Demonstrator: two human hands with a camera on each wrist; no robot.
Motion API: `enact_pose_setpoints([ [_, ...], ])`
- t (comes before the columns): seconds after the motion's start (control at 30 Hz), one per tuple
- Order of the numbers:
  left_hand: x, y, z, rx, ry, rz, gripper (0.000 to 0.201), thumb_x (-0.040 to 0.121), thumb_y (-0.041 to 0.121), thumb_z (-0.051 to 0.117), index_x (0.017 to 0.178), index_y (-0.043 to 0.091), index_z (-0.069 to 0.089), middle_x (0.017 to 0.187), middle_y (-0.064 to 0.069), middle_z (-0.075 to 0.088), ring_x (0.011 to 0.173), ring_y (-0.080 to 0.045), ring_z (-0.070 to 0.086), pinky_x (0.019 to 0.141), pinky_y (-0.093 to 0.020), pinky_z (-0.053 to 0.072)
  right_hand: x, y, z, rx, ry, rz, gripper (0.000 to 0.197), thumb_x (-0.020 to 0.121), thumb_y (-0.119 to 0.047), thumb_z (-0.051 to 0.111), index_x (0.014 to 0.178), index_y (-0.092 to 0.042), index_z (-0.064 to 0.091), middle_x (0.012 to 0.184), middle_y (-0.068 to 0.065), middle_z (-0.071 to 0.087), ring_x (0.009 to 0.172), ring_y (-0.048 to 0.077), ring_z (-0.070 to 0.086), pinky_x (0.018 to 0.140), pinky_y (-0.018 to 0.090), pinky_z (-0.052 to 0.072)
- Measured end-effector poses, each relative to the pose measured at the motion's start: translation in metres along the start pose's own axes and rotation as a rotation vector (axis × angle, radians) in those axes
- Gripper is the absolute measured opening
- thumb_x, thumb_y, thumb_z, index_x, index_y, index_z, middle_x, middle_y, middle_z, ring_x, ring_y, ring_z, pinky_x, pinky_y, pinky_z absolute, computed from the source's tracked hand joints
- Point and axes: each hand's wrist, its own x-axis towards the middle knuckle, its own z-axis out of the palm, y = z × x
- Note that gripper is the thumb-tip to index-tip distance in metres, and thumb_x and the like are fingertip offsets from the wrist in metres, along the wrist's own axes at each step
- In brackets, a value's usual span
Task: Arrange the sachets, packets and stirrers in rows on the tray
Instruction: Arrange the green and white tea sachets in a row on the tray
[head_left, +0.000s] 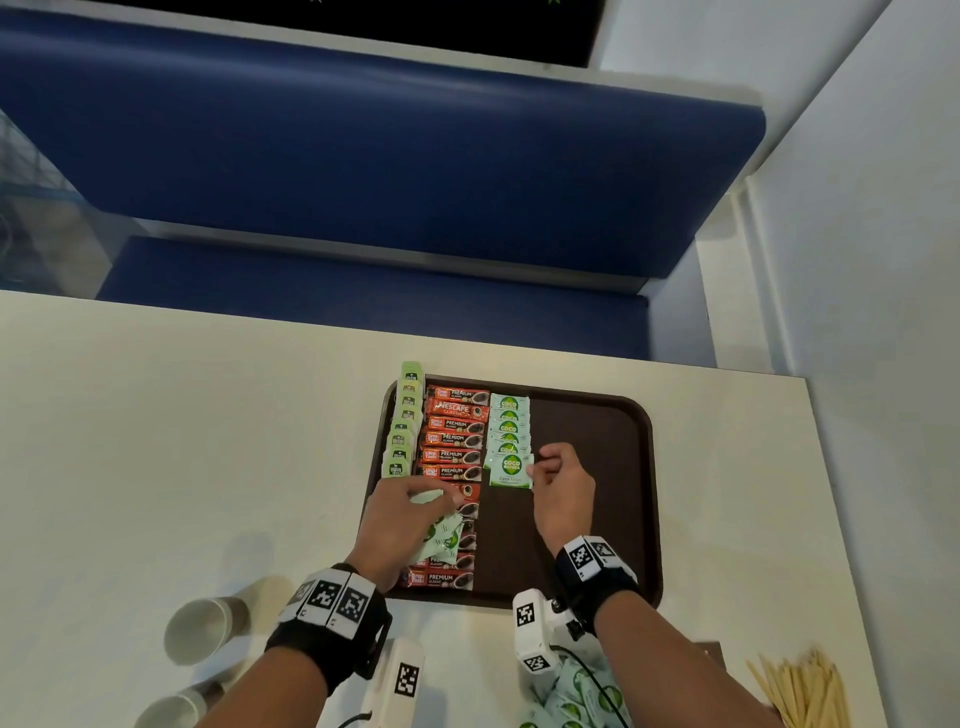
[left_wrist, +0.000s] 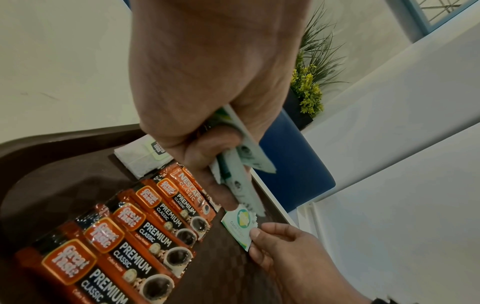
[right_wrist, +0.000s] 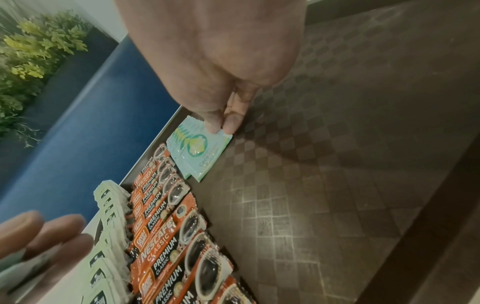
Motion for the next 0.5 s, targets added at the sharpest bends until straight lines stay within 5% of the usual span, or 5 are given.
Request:
enact_pose_setpoints([
  [0.27, 0.0020, -0.0016, -0.0027, 0.003, 0.002, 0.004, 0.008, 0.089, 0.024, 0.088, 0.088, 0.032, 0.087, 0.097, 0.010, 0.084, 0.103, -0.017, 0.078, 0.103, -0.052, 0.059, -0.0028, -0.0019, 0.0008, -0.010, 0.006, 0.009, 0.024, 0.097, -0.006, 0.072, 0.117, -0.014, 0.064, 0.094, -0.004, 0.069, 0.085, 0.006, 0.067, 0.071, 0.013, 0.048],
  [0.5, 0.0016, 0.0001, -0.0019, -0.014, -0.005, -0.010, 0.009, 0.090, 0.022, 0.087, 0.088, 0.031, 0.087, 0.097, 0.008, 0.084, 0.102, -0.018, 0.079, 0.101, -0.052, 0.061, -0.0071, -0.0032, 0.0029, -0.017, 0.008, 0.010, 0.023, 0.096, -0.008, 0.073, 0.117, -0.015, 0.064, 0.096, -0.002, 0.070, 0.085, 0.008, 0.068, 0.071, 0.015, 0.051],
])
